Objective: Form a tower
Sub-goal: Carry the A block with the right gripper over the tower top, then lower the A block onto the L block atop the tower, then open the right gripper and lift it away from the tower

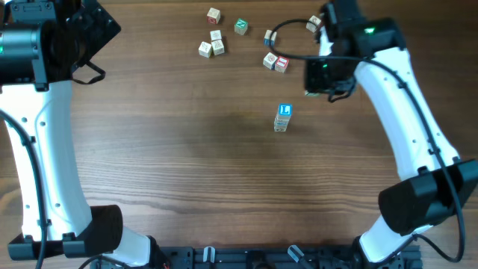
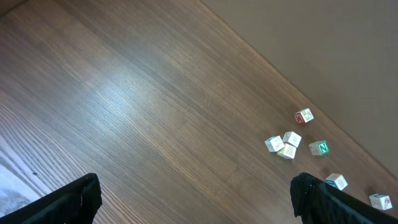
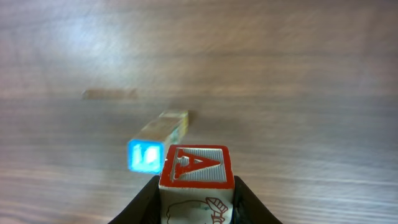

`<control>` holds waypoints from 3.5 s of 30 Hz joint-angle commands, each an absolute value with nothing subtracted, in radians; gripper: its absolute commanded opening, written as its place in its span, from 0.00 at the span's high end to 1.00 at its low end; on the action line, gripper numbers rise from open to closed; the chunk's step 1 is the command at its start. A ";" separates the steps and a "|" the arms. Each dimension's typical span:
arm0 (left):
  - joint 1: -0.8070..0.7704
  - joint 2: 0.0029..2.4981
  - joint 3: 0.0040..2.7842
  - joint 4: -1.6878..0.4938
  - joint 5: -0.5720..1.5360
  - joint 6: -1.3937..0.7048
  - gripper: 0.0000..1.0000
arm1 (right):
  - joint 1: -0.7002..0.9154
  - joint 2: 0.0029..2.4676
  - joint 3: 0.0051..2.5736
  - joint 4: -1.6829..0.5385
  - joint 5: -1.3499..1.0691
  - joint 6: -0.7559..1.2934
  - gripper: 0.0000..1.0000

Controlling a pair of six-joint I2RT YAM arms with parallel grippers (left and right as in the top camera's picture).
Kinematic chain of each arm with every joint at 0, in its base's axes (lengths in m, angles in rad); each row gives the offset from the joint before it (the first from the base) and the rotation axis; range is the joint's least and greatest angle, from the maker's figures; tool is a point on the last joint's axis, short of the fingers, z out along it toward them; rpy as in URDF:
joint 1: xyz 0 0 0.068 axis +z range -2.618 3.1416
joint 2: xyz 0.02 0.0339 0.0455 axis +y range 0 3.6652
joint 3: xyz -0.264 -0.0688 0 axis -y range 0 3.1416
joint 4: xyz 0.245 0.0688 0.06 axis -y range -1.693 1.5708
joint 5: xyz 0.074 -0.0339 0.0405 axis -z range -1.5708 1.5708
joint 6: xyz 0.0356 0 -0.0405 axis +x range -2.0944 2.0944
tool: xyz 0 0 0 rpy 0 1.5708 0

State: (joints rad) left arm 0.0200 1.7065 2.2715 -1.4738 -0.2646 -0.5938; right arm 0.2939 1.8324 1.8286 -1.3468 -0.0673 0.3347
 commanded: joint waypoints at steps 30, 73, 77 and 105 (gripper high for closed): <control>0.025 1.689 2.282 -1.472 -0.281 -0.607 0.00 | 0.413 1.859 1.840 -1.369 -0.065 0.493 0.77; 0.025 1.689 2.281 -1.472 -0.281 -0.607 0.00 | 0.422 2.005 1.838 -1.363 -0.102 0.532 0.77; 0.025 1.689 2.282 -1.472 -0.281 -0.607 0.00 | 0.422 2.005 1.838 -1.363 -0.102 0.530 0.71; 0.025 1.689 2.282 -1.472 -0.281 -0.607 0.00 | 0.422 2.005 1.838 -1.350 -0.113 0.580 0.32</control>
State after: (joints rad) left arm 0.0200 1.7065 2.2715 -1.4734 -0.2646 -0.5938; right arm 0.4164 1.9862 1.8286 -1.3495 -0.1047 0.5529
